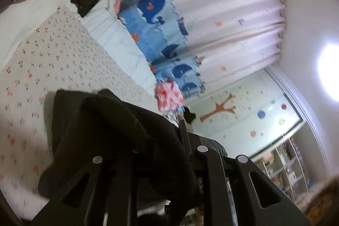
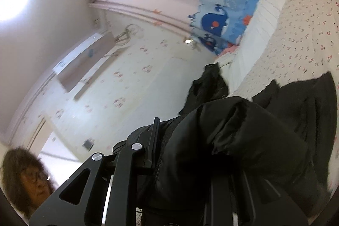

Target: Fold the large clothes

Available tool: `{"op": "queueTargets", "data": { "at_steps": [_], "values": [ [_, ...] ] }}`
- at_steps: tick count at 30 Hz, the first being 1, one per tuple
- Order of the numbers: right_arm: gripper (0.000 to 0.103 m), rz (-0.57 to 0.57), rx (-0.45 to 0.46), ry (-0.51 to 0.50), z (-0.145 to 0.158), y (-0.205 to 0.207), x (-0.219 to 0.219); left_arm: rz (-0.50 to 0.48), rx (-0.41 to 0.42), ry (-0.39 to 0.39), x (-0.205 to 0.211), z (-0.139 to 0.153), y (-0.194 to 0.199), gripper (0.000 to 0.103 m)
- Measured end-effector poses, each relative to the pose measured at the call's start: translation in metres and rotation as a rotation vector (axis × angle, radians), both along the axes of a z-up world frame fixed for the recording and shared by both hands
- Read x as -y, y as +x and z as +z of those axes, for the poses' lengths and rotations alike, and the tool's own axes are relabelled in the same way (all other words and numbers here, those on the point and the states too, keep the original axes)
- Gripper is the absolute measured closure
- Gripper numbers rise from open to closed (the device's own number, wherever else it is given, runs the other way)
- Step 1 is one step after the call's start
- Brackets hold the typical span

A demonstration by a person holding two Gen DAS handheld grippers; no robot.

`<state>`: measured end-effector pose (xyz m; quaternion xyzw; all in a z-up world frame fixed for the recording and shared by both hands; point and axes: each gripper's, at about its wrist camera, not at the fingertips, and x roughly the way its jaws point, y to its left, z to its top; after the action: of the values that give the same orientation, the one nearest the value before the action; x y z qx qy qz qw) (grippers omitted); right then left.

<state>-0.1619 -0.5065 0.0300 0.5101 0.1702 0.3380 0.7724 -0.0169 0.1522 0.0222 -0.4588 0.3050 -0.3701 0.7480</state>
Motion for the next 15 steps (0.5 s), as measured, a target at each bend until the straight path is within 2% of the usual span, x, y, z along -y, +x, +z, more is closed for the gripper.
{"op": "queueTargets", "data": {
  "at_steps": [5,11,15],
  "values": [
    [0.083,-0.070,-0.143,-0.006,-0.045,0.063,0.010,0.066,-0.084,0.027,0.020,-0.033,0.059,0.086],
    [0.083,-0.125,-0.331,-0.055,-0.117,0.121,0.012,0.118,-0.186,0.130,0.040,-0.082,0.107,0.086],
    [0.085,-0.122,-0.387,-0.047,-0.153,0.138,0.012,0.129,-0.238,0.219,0.051,-0.120,0.123,0.086]
  ]
}}
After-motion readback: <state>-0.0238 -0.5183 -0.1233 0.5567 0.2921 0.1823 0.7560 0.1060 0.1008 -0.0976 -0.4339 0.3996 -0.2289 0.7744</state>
